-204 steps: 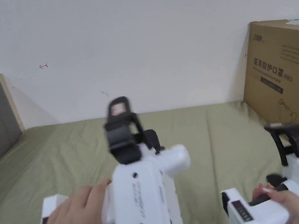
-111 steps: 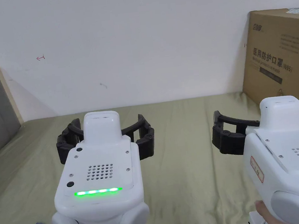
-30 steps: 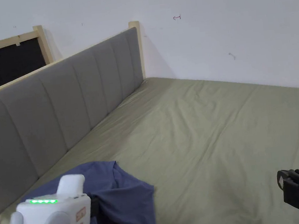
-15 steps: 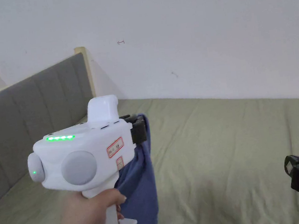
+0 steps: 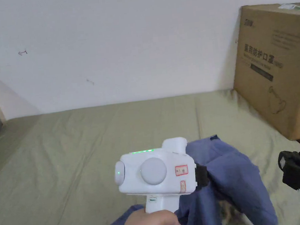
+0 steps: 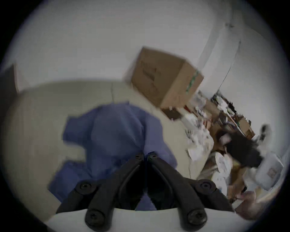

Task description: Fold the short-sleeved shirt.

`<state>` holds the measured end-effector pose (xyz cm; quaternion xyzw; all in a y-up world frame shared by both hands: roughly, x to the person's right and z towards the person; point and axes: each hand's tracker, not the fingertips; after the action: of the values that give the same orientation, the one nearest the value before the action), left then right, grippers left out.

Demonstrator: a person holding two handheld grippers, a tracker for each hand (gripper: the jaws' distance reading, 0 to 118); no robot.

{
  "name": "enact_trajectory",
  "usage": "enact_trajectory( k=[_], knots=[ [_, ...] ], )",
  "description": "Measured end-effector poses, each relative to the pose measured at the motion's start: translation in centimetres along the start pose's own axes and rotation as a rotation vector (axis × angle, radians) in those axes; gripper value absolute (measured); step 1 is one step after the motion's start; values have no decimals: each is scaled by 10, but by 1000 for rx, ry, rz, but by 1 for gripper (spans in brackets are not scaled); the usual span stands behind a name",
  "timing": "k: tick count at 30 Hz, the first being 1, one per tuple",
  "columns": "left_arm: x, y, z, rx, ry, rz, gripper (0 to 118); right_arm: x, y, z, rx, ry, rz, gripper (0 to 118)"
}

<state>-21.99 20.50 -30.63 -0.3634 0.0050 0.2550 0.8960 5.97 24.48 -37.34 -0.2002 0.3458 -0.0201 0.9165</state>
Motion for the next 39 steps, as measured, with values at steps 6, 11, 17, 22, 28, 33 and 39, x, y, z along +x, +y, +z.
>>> enact_trajectory(
  k=[6,11,17,22,28,33,39],
  knots=[
    [-45,-58,-71,-268,-17,298,112,11,-19,-10,-71,-11,-39,0],
    [-60,-59,-41,-163,-8,309,111,12,-23,-16,-91,-10,-43,0],
    [-58,-28,63,145,75,155,111,7,-17,-17,-66,1,-78,0],
    [-56,-53,144,445,315,21,55,-3,-13,-13,-10,9,-65,0],
    [-79,-96,174,522,415,94,0,-10,-13,-16,0,16,-58,0],
    [-113,-95,164,367,455,222,0,-15,-14,-21,-12,24,-53,0],
    [-195,-79,104,131,522,345,1,-16,-20,-30,-48,27,-34,0]
  ],
)
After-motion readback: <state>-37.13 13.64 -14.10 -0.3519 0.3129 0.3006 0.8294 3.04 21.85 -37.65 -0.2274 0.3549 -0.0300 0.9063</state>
